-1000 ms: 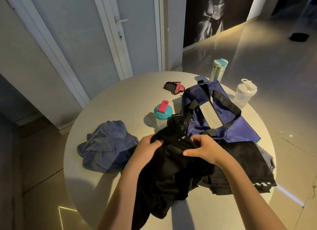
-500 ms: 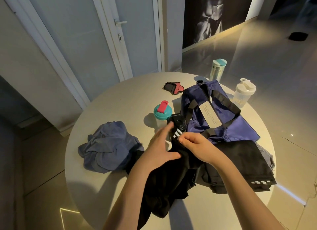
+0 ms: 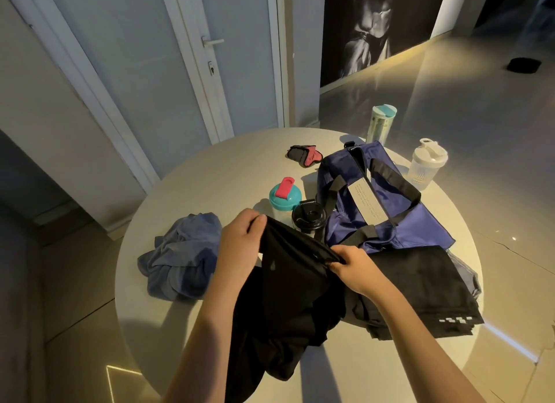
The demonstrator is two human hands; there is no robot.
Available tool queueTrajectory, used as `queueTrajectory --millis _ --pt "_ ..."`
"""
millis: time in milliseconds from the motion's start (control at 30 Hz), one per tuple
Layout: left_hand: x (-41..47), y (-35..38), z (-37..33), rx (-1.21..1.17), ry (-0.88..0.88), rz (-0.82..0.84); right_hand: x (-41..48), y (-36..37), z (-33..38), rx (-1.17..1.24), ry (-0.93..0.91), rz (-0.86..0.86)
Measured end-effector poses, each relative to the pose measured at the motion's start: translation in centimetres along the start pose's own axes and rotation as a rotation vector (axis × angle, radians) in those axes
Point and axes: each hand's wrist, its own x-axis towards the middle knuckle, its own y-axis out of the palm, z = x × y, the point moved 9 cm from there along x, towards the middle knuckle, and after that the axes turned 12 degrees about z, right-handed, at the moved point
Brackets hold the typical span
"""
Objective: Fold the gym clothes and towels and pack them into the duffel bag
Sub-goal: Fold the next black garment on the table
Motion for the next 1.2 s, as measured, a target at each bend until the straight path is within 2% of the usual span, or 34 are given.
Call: queueTrajectory --millis 100,167,233,300,400,500,667,800,900,1100,1200 --pt "-0.2 -2.2 1.4 0.004 -0.060 -0.093 -0.2 0.2 0.4 0.167 -0.046 0.011" --pt "-0.2 -2.4 2.9 0.066 -0.136 -0.065 -0.4 0.3 1.7 0.296 -0.116 0.042" --pt "-0.3 -1.6 4.0 0.111 -0.181 0.048 -0.8 0.1 3.0 0.381 -0.157 0.052" --pt "-0.9 0.4 4.4 0.087 -0.218 0.250 -0.9 -0.2 3.6 0.440 -0.155 0.058" --pt "-2.3 3.9 3.8 0.051 -0.254 0.543 -0.9 -0.4 4.6 0.386 -0.185 0.102" --pt "-2.5 6.0 2.2 0.019 -0.200 0.607 -1.2 -0.1 5.9 0.328 -0.223 0.133" --pt "-1.6 3.1 -0.6 0.001 -0.076 0.402 -2.0 -0.6 4.5 0.217 -0.179 0.174" --pt "-1.1 1.3 -1.1 -0.061 -0.080 0.346 -2.6 0.1 3.1 0.120 -0.147 0.273" --pt "-0.9 -0.5 -1.6 -0.060 -0.089 0.180 -2.6 -0.7 2.5 -0.007 -0.143 0.161" --pt "-2.2 -4.1 -2.2 -0.038 -0.109 -0.049 -3.3 -2.1 0.2 -0.220 -0.059 -0.014" --pt "-3.1 -5.7 -1.8 -0.043 -0.132 -0.128 -4.1 -2.7 -0.3 -0.149 -0.095 -0.055"
